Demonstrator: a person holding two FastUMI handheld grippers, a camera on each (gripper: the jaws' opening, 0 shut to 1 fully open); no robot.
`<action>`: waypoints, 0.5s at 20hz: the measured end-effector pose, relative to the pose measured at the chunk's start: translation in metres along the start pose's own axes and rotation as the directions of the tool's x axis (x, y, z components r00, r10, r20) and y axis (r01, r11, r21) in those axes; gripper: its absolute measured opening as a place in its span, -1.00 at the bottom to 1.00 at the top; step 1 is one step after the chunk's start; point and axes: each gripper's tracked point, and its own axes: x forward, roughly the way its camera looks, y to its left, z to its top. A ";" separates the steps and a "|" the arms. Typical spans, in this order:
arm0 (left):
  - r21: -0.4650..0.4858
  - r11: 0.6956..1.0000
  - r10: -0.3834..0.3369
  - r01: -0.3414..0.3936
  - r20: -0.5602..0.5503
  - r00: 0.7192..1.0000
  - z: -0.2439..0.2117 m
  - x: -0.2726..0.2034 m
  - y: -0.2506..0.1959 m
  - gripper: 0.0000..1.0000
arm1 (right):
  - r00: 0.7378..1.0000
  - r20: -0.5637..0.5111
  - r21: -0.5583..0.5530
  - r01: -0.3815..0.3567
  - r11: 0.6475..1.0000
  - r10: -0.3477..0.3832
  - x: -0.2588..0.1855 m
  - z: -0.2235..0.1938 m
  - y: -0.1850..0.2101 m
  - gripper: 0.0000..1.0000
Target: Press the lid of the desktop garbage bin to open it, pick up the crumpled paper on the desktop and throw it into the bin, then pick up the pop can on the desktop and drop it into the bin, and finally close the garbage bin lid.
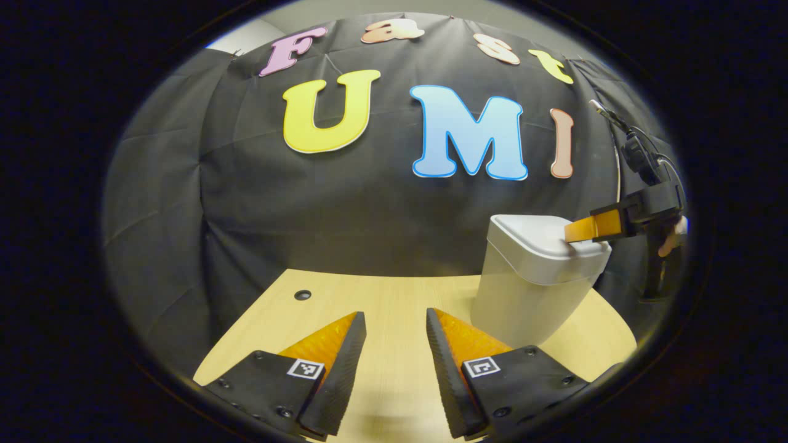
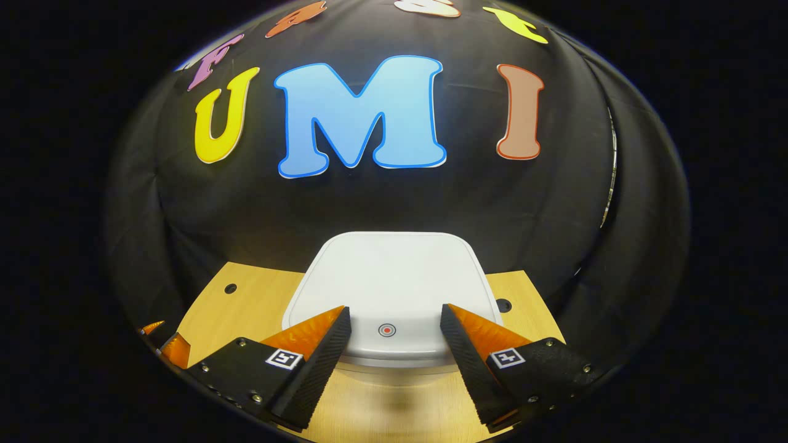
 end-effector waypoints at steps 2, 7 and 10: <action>-0.003 1.000 -0.002 0.002 -0.003 1.000 -0.001 0.001 0.001 0.36 | 1.000 0.007 -0.005 0.011 1.000 -0.011 -0.001 0.000 0.000 0.90; -0.012 1.000 -0.016 0.016 -0.012 1.000 -0.005 0.006 -0.002 0.36 | 0.997 0.065 0.012 0.038 0.999 -0.038 0.000 -0.004 0.000 0.90; -0.013 0.999 -0.029 0.029 -0.019 0.999 -0.007 0.010 -0.006 0.35 | 0.997 0.074 0.014 0.032 0.999 -0.033 0.003 -0.008 0.000 0.91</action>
